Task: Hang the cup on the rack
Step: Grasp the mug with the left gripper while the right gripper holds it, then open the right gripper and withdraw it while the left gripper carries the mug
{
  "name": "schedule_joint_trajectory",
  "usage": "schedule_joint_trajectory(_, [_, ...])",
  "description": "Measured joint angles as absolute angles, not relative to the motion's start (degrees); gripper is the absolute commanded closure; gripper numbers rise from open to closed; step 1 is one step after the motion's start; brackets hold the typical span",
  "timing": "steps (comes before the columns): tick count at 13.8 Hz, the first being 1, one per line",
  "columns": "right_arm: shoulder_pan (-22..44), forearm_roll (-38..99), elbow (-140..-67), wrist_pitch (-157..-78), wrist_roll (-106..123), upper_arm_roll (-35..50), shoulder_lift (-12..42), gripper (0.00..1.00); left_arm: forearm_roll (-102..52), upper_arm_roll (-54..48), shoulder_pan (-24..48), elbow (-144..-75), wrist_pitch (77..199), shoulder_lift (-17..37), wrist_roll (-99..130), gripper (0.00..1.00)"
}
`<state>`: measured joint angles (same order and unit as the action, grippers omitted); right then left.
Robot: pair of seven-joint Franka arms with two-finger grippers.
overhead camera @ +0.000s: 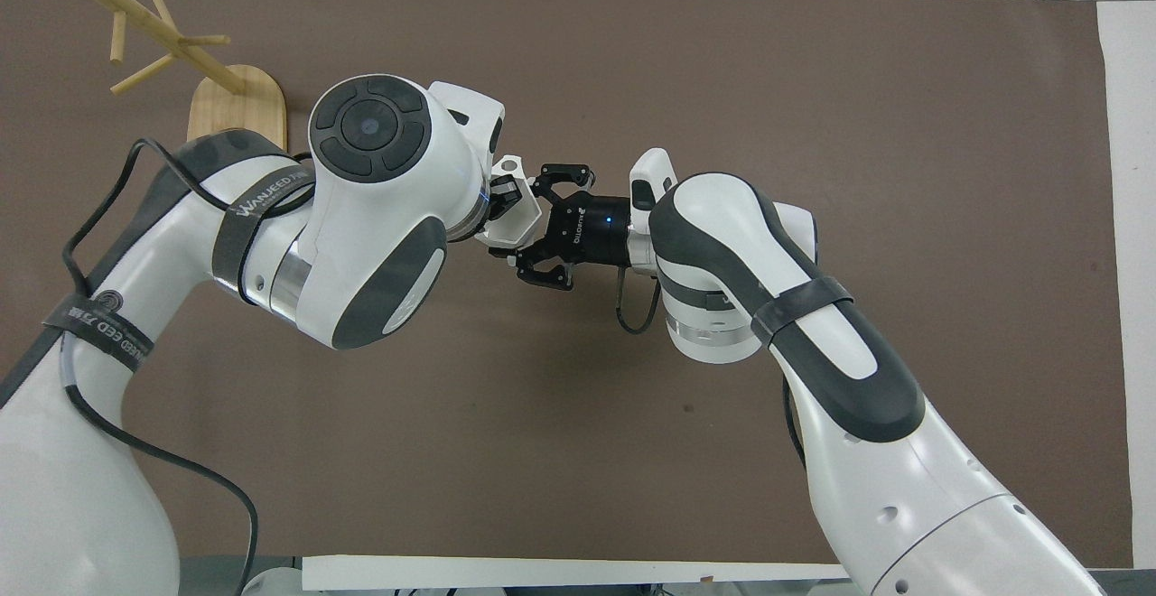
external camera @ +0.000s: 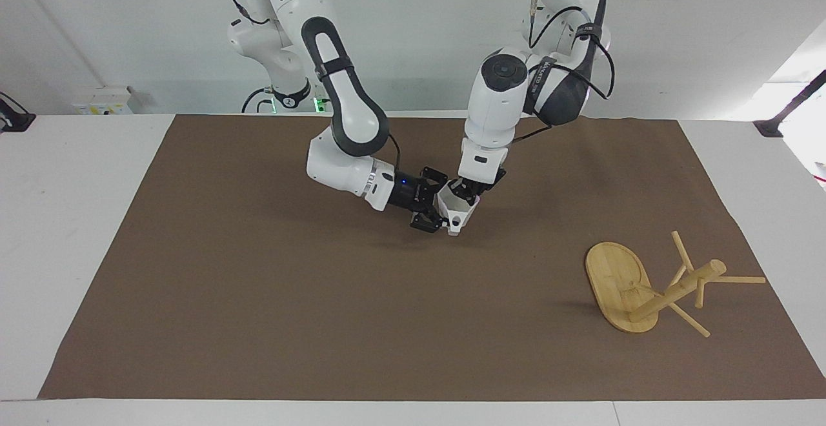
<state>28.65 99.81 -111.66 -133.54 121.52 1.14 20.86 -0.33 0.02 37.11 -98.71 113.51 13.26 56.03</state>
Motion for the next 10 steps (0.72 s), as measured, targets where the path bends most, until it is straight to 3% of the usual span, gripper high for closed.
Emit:
schedule_joint_trajectory(3, [27.3,99.8,-111.6,-133.4,121.5,1.1,20.0,0.01,-0.4,0.0,37.1,-98.6,114.4,13.3,57.7,1.0])
schedule_joint_trajectory(5, [24.1,98.9,-113.0,-129.3,121.5,1.0,18.6,0.01,-0.4,0.1,37.1,-98.5,115.4,13.3,58.7,1.0])
schedule_joint_trajectory(7, [16.4,91.0,-113.9,-121.0,121.5,0.6,17.4,0.01,-0.3,0.5,36.9,-98.6,115.6,13.3,60.7,1.0])
schedule_joint_trajectory(10, [-1.7,72.0,-113.5,-103.1,121.6,0.0,16.4,0.01,0.1,1.0,34.5,-98.7,119.9,13.1,62.3,1.0])
